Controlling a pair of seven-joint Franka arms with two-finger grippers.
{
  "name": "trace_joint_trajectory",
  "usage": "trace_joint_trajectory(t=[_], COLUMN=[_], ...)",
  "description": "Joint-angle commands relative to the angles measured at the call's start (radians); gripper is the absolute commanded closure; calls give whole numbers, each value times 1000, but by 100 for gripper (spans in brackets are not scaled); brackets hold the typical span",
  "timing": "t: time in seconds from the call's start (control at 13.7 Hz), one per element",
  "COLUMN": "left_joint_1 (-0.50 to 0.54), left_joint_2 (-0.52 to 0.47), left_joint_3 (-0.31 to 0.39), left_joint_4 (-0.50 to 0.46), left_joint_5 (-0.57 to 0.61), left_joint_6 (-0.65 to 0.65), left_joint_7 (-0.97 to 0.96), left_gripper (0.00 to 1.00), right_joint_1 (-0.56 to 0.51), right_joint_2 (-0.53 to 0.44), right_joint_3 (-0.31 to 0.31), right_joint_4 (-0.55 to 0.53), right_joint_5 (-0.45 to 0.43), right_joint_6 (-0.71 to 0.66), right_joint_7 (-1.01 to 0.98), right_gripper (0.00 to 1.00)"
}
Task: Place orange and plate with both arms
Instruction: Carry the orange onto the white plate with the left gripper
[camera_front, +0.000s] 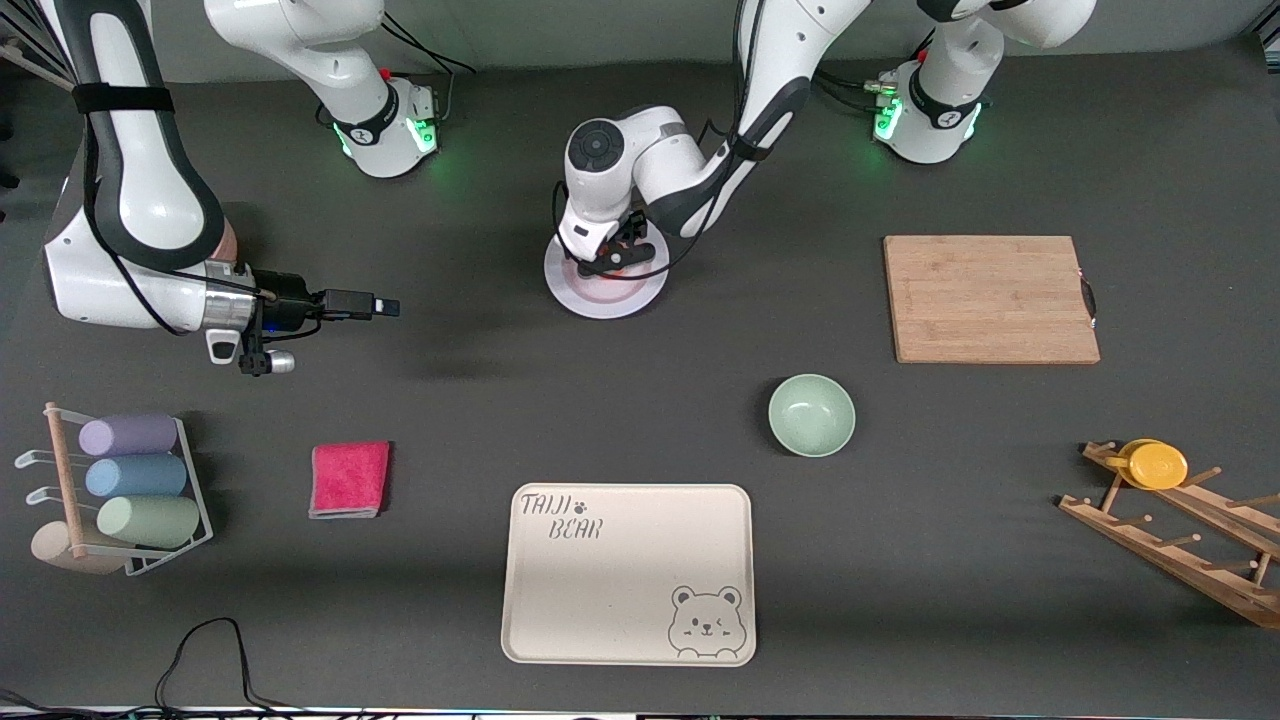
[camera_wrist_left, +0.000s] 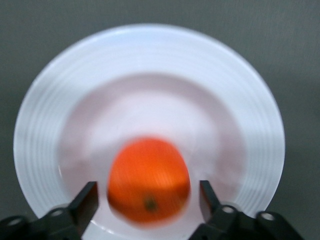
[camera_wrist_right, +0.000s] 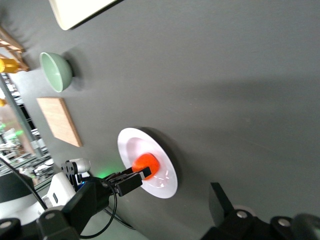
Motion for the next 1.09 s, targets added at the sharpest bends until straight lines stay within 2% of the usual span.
trace_joint_trajectory(t=[0.0, 0.22, 0.44, 0.66, 0.8, 1.02], left_joint_1=[107, 227, 432, 651, 803, 942], left_joint_2=[-120, -247, -347, -469, -528, -586], left_joint_3=[-30, -50, -50, -47, -47, -41], left_joint_4=[23, -32, -74, -161, -180, -193], left_joint_5=[15, 12, 8, 8, 8, 8], left_joint_6=[-182, -296, -403, -434, -471, -487], left_joint_7=[5, 144, 434, 742, 945, 1112], left_gripper=[0, 0, 0, 0, 0, 0], right_joint_1=[46, 109, 120, 120, 123, 156], right_joint_2=[38, 61, 107, 182, 211, 270], right_joint_3=[-7, -5, -5, -5, -4, -4], right_joint_4=[-10, -38, -128, -198, -234, -265], right_joint_5=[103, 192, 353, 499, 557, 663], right_joint_6=[23, 52, 50, 35, 14, -11], right_joint_7=[-60, -103, -353, -597, -697, -873], right_gripper=[0, 0, 0, 0, 0, 0])
